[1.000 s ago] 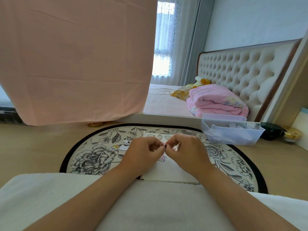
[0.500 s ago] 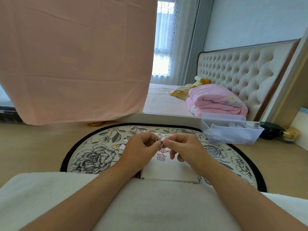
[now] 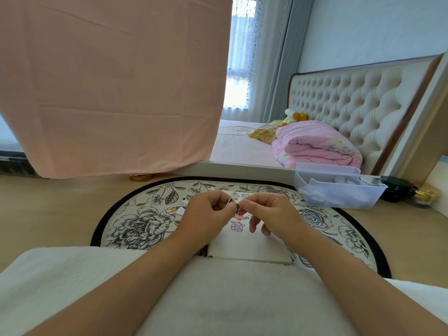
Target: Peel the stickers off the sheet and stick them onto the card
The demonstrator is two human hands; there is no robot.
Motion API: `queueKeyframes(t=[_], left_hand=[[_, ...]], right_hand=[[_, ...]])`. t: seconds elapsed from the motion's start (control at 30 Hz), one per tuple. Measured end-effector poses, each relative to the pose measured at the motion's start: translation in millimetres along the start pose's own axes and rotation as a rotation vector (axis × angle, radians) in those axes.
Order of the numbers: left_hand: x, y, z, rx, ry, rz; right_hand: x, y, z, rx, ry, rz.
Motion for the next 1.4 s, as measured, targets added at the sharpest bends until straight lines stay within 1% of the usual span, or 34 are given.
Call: queueKeyframes(t=[0.13, 0.27, 0.47, 0.63, 0.8, 0.9, 1.07, 1.17, 1.27, 1.33, 1.4], left_hand=[[-2.9, -0.2, -1.1, -0.001, -0.026, -0.021], [-3.0, 1.7, -1.5, -0.005, -0.026, -0.026], [-2.6, 0.5, -1.3, 0.001, -0.008, -0.004], [-4.3, 1.4, -1.8, -0.002, -0.007, 0.010], [-5.8, 1.8, -2.5, -0.001, -0.003, 0.027], [-4.9, 1.6, -2.2, -0.002, 0.007, 0.052], [1.4, 3.8, -2.2, -0.035, 0.076, 0.121], [11.2, 16.2, -5.5, -0.145, 0.179, 0.214], [10.7, 28.2, -8.4, -0.237, 0.189, 0.286], [5.2, 26.7, -9.1, -0.212, 0.158, 0.283], [2.2, 21.0, -9.0, -0.150, 0.139, 0.246]], right_hand=[[0.3, 1.4, -0.3, -0.007, -0.035, -0.022], [2.1, -1.2, 1.2, 0.037, -0.006, -0.081], [4.2, -14.4, -2.5, 0.184, 0.129, -0.329], [-1.0, -27.3, -9.5, 0.326, 0.240, -0.689], [-3.7, -36.4, -16.0, 0.427, 0.317, -0.819], [-2.5, -30.9, -11.8, 0.373, 0.298, -0.777], [2.3, -14.3, -3.9, 0.182, 0.231, -0.407], [3.5, -10.8, -4.3, 0.131, 0.223, -0.260], [4.7, -11.4, -4.6, 0.157, 0.249, -0.300], [6.0, -13.1, -5.3, 0.190, 0.280, -0.379], [7.6, -14.0, -6.1, 0.209, 0.309, -0.440]])
Point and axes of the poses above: each hand's wrist, its own z-axis towards the middle knuckle, its own x-axis out of the back of the hand, y = z × x, the point moved 9 cm from there along z, towards the middle knuckle, and after that the axes turned 1 degree about -x, right-handed, at the moved point
